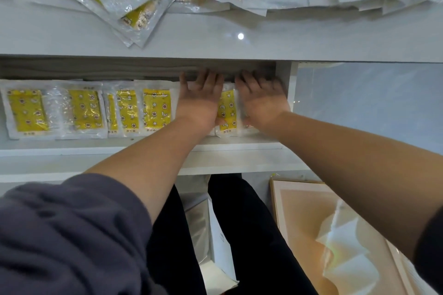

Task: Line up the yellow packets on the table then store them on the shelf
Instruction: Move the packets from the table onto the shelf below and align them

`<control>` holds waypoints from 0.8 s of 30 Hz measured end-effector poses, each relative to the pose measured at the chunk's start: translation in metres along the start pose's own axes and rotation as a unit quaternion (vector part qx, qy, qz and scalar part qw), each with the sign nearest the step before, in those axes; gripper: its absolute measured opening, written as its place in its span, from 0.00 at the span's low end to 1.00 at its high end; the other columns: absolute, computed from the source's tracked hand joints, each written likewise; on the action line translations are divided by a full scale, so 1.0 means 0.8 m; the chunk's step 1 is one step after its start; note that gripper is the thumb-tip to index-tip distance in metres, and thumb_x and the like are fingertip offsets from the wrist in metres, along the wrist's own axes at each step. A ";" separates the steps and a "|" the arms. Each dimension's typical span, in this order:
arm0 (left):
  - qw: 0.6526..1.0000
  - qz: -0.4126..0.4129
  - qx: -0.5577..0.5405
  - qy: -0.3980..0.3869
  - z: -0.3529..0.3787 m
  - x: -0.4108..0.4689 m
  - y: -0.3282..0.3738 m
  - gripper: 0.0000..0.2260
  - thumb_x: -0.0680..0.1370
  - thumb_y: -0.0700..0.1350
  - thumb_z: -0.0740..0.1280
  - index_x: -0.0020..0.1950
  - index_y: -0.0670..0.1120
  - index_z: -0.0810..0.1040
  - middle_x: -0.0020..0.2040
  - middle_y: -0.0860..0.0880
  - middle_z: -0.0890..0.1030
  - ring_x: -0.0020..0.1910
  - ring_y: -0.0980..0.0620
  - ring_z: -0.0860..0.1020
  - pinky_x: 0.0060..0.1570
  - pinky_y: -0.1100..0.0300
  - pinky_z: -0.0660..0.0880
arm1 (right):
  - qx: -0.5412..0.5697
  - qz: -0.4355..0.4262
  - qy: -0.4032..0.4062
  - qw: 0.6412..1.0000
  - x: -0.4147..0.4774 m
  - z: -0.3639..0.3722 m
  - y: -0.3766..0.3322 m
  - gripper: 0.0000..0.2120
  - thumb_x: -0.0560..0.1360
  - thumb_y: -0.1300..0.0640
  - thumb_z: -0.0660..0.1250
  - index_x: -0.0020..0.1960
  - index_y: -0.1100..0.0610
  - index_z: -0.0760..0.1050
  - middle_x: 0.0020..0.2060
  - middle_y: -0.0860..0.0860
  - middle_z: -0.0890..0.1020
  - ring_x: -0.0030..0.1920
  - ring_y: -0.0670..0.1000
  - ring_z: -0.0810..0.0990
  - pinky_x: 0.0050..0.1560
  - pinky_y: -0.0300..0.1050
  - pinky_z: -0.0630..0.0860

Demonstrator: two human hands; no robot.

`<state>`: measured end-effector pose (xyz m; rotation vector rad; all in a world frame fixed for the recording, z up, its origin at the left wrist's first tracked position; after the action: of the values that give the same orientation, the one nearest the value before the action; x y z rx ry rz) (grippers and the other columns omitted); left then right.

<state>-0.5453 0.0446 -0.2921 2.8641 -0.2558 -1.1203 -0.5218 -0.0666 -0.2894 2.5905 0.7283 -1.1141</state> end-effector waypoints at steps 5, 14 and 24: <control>0.999 0.034 0.018 -0.029 0.009 0.005 0.000 0.45 0.75 0.56 0.69 0.79 0.45 0.42 0.79 0.48 0.42 0.78 0.47 0.43 0.74 0.39 0.47 | 0.003 0.000 -0.006 1.000 0.000 0.005 0.001 0.47 0.72 0.56 0.72 0.78 0.51 0.44 0.77 0.54 0.53 0.74 0.61 0.57 0.73 0.60 0.58; 0.996 0.073 -0.021 0.034 -0.010 0.001 0.017 0.41 0.73 0.56 0.71 0.78 0.45 0.52 0.77 0.46 0.57 0.74 0.44 0.59 0.69 0.45 0.59 | 0.050 0.037 -0.020 0.998 0.007 -0.012 0.015 0.33 0.73 0.50 0.70 0.73 0.52 0.59 0.69 0.54 0.68 0.69 0.59 0.67 0.69 0.56 0.61; 0.999 -0.022 -0.038 0.014 -0.019 -0.045 -0.043 0.32 0.79 0.57 0.58 0.78 0.44 0.52 0.77 0.43 0.56 0.77 0.44 0.54 0.72 0.38 0.53 | 0.138 0.056 -0.007 0.989 -0.031 -0.027 0.001 0.34 0.75 0.56 0.65 0.77 0.51 0.53 0.73 0.54 0.62 0.72 0.59 0.61 0.72 0.58 0.59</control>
<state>-0.5566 0.0843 -0.2605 2.8296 -0.1474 -1.0705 -0.5224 -0.0676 -0.2567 2.8048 0.4434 -1.2773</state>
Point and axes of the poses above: each hand's wrist, its own x-axis towards the middle knuckle, its own z-axis out of the palm, y = z × x, the point moved 8 cm from there along x, towards the middle knuckle
